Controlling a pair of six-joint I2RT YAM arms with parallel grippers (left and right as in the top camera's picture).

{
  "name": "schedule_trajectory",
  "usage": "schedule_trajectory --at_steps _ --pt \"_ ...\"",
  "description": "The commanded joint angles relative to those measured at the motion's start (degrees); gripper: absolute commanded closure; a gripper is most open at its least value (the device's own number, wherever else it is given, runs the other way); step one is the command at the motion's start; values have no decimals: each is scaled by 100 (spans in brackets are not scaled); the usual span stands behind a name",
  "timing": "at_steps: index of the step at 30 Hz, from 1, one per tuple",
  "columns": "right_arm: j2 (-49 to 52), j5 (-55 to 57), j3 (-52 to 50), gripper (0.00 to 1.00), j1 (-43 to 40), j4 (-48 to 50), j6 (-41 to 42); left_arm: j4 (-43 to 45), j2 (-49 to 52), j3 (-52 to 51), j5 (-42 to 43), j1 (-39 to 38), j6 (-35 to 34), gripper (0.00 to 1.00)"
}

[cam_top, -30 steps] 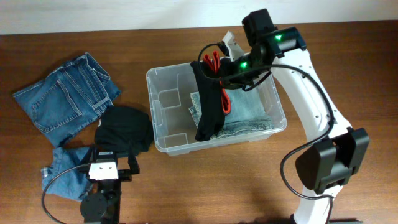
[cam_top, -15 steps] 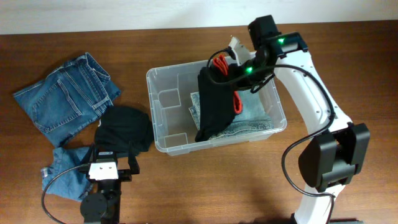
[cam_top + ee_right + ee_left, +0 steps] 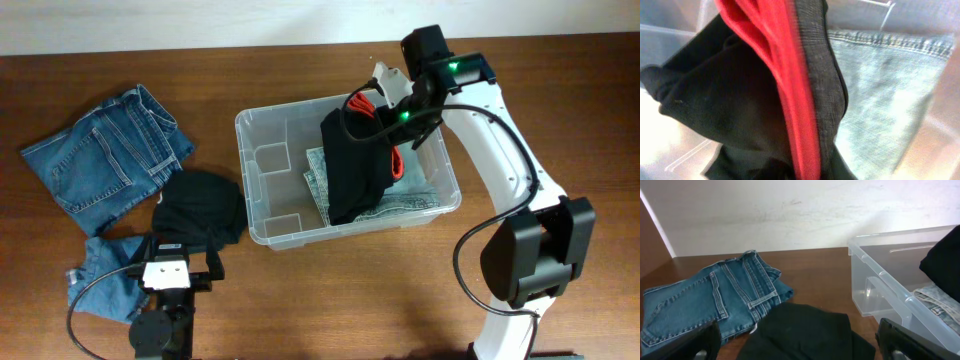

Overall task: Pack container
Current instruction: 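Lower the black pants into the bin and open the right gripper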

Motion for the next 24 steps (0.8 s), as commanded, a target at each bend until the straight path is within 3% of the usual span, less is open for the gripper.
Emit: schedule_trajectory --at_steps 1,6,12,24 --pt "24 356 -166 79 -17 133 -101 13 -22 -44 -22 9 109 0" --pt "24 354 -190 79 -195 216 -96 13 -22 -44 -22 9 109 0" --pt "24 623 -190 65 -586 216 -98 13 -22 -44 -22 9 109 0" --pt "-13 603 -186 85 -129 -267 -13 13 -22 -44 -22 9 111 0"
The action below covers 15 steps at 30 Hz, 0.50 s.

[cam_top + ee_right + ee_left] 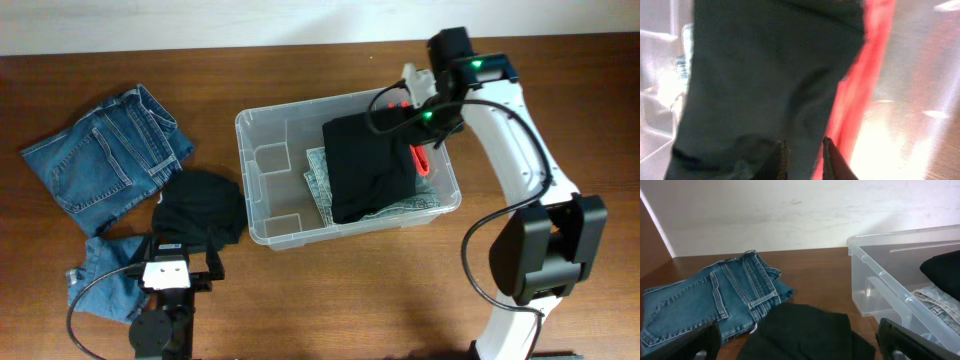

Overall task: Pack container
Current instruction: 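Lower the black pants into the bin and open the right gripper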

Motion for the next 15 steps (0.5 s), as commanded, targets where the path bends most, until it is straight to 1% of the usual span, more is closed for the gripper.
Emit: schedule_trajectory --at_steps 1,4,6,13,15 --pt "-15 9 -39 89 363 -175 -7 13 -22 -44 -22 9 109 0" --pt "7 92 -136 91 557 -428 -4 13 -22 -44 -22 9 109 0" --pt "7 343 -358 91 603 -363 -4 13 -22 -44 -22 9 109 0" --pt "9 1370 -1773 90 514 850 170 13 -22 -44 -22 9 109 0" --pt "9 1532 -1965 90 483 1019 173 13 -22 -44 -22 9 109 0"
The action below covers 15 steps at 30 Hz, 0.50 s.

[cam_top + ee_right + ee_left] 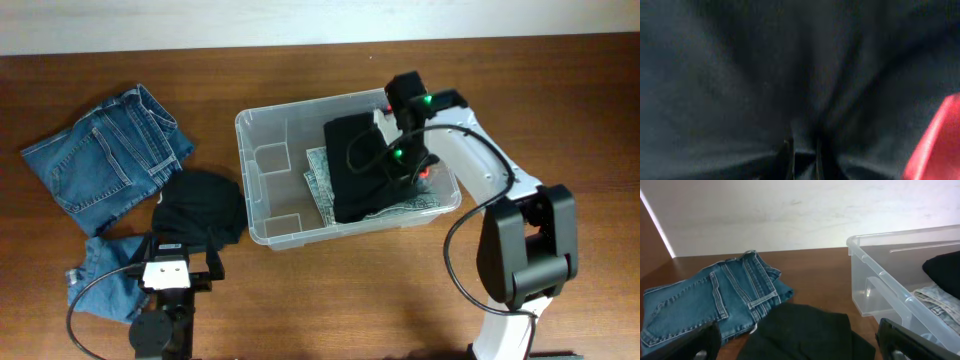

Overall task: Pack container
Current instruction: 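Lower the black pants into the bin and open the right gripper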

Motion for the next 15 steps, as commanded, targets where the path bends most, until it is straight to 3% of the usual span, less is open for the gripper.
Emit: schedule_trajectory --at_steps 1,4,8,11,12,15 --pt "2 610 -291 90 -101 129 90 15 -22 -44 -22 9 109 0" --pt "-9 341 42 90 -74 -31 85 15 -22 -44 -22 9 109 0" --pt "-70 -544 1375 90 -48 -758 85 15 -22 -44 -22 9 109 0" --pt "-127 -761 2719 91 -59 -1604 90 15 -22 -44 -22 9 109 0" --pt "-140 -763 3123 95 -59 -1943 133 15 -22 -44 -22 9 109 0" --pt "-186 -1215 3766 96 -17 -2782 166 15 -22 -44 -22 9 109 0"
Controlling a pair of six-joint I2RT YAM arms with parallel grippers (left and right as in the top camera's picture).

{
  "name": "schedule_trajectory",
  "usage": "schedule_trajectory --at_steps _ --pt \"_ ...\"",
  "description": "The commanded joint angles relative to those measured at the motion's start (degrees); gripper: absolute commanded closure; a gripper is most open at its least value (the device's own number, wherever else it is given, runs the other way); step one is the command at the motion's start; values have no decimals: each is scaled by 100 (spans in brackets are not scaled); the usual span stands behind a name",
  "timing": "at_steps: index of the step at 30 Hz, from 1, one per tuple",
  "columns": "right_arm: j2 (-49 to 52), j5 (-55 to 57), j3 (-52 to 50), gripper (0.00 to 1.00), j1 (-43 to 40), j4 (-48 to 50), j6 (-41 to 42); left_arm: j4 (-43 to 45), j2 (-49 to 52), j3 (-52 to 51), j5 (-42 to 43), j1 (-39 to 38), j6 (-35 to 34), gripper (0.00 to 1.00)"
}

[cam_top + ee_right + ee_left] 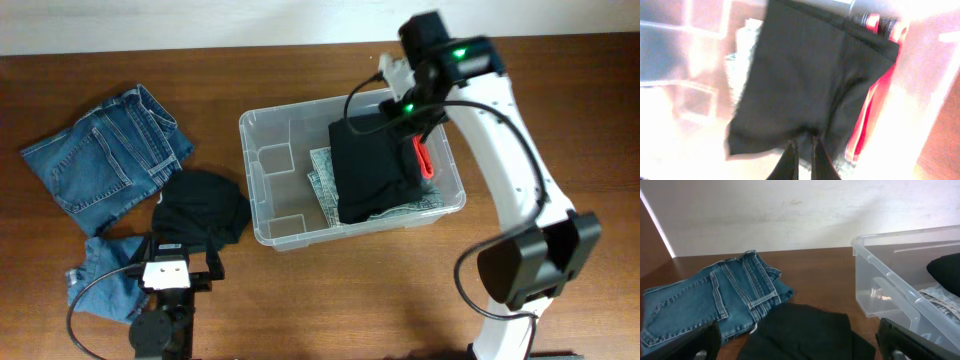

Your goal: Pack container

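A clear plastic container [255, 180] stands mid-table. Inside it a black garment [372, 170] with a red lining [423, 160] lies flat on a folded light denim piece [322, 172]. My right gripper [803, 160] hangs above that garment, its fingers nearly together with nothing between them. The left gripper [797, 344] rests open at the table's front left, its fingers [700, 340] wide apart over a black garment [800, 330] lying on the table. The left wrist view also shows the container's near corner [865, 250].
Folded blue jeans [100, 160] lie at the far left, and a smaller denim piece [105, 280] lies near the front left edge. The black garment on the table [200, 205] lies between the jeans and the container. A white wall runs along the table's far edge.
My right gripper was pressed down into the black garment in the container and is now lifted above it, empty. The container has shifted slightly to the right. The left arm has not moved.
My right gripper held the black and red garment hanging over the container. Then the garment was spread across the denim with the gripper at its far right end. Then the gripper was pushed into the garment, and now it is raised, the garment lying flat inside.
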Motion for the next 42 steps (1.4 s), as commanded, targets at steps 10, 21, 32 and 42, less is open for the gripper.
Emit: schedule_trajectory --at_steps 10,21,32,42 --pt "-229 -817 608 96 238 -1384 -293 13 -22 -44 -22 9 109 0" --pt "-229 105 608 2 -2129 -1434 -293 13 -22 -44 -22 9 109 0" --pt "-229 103 608 2 -3980 -1384 -293 13 -22 -44 -22 9 109 0" --pt "-229 103 608 2 -4354 -1388 -293 15 -22 -44 -24 9 109 0"
